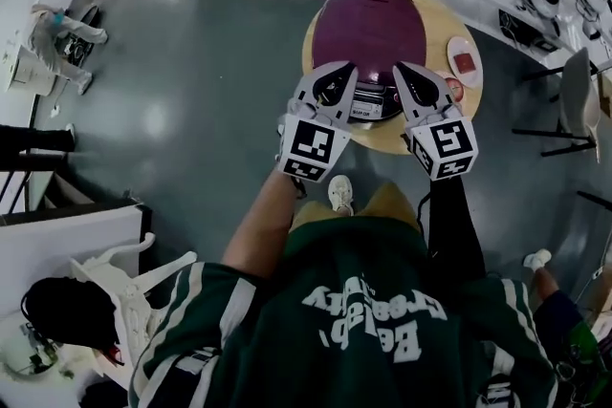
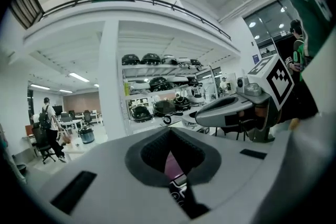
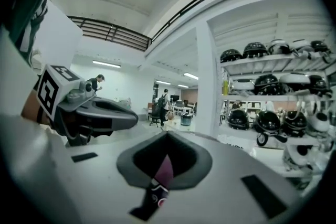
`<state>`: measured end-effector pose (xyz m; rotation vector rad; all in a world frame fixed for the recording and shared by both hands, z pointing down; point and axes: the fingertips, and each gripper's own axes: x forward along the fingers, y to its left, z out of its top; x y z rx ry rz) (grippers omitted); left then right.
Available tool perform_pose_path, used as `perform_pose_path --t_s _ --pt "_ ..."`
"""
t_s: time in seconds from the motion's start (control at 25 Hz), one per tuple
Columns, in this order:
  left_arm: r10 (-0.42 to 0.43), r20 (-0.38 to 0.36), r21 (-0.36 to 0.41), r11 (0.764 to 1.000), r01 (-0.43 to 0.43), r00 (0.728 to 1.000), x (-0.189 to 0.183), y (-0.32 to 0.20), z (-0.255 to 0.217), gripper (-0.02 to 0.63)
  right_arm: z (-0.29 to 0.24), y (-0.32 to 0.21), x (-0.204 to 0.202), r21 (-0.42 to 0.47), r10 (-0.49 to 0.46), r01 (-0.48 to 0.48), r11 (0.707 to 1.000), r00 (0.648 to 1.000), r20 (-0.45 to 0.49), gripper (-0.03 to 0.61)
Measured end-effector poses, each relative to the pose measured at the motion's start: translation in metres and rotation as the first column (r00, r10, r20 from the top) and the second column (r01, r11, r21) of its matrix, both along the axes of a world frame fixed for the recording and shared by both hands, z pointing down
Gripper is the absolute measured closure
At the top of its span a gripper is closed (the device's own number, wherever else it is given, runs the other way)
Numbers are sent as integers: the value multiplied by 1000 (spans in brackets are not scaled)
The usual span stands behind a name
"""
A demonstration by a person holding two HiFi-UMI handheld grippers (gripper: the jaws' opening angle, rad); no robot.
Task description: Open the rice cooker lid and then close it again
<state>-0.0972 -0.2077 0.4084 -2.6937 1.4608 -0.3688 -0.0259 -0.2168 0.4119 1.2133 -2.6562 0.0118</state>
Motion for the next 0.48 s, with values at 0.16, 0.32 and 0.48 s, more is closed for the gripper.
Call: perform_pose_path --t_s 0.16,0.32,0.48 --pt "25 -3 -51 998 -25 1000 1 -5 23 614 30 1 -8 -69 -16 12 998 998 -61 575" --pt "52 -12 -107 993 -53 999 8 -7 46 614 56 3 -14 -128 -46 32 991 993 -108 575" --pt "52 -17 -149 987 -54 999 10 -7 60 614 76 4 -15 -184 -41 17 983 991 -130 575"
